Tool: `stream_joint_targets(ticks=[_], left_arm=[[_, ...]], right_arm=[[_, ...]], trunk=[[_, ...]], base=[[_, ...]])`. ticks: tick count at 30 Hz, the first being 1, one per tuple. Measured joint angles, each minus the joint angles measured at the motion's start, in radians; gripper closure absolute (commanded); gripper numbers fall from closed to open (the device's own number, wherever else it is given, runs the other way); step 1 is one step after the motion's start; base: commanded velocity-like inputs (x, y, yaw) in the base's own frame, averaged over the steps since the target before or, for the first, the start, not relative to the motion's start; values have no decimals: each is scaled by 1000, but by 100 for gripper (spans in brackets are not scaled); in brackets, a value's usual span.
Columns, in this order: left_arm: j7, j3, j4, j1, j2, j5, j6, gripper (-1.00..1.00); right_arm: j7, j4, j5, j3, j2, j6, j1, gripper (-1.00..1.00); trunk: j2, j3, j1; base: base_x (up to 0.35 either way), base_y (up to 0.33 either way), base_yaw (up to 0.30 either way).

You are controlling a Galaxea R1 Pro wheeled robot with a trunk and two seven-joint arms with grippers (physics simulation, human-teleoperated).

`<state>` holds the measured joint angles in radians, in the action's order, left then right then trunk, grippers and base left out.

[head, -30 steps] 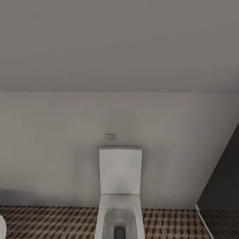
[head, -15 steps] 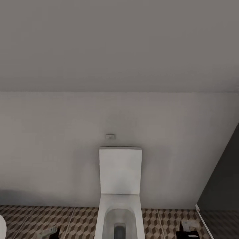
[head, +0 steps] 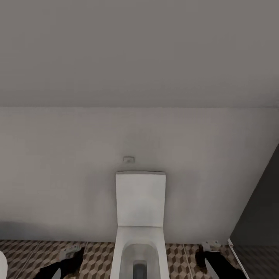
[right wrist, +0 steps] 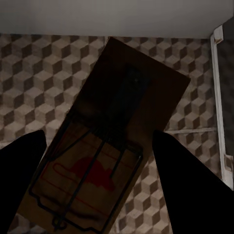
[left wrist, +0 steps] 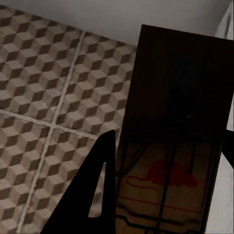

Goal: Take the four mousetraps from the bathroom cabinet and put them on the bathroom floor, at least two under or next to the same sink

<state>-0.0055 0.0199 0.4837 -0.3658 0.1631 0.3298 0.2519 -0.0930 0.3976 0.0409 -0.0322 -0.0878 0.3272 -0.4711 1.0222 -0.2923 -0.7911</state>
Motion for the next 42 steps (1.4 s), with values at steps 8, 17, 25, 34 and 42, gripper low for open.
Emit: stream_joint_targets(ticks=[8, 17, 25, 34, 42], left_arm=[[49, -3, -33, -16, -60, -179, 7, 100], [155, -3, -93, -17, -105, -233, 0, 100], [163, -5, -97, -17, -109, -232, -10, 100], [164, -9, -87, -18, -116, -232, -9, 100], [164, -9, -84, -18, -128, -232, -9, 100]], right_arm=[[-1, 3, 9, 0, 29, -13, -2, 100], [-6, 4, 7, -1, 31, -18, -3, 100], [-7, 4, 8, -1, 32, -18, -3, 100], [-7, 4, 10, -1, 32, -18, -3, 100], [-7, 4, 11, -1, 32, -17, -2, 100]], trunk=[[0, 0, 0], [0, 0, 0], [0, 0, 0], [0, 0, 0], [0, 0, 0]], base=[[0, 0, 0], [0, 0, 0], [0, 0, 0], [0, 0, 0], [0, 0, 0]])
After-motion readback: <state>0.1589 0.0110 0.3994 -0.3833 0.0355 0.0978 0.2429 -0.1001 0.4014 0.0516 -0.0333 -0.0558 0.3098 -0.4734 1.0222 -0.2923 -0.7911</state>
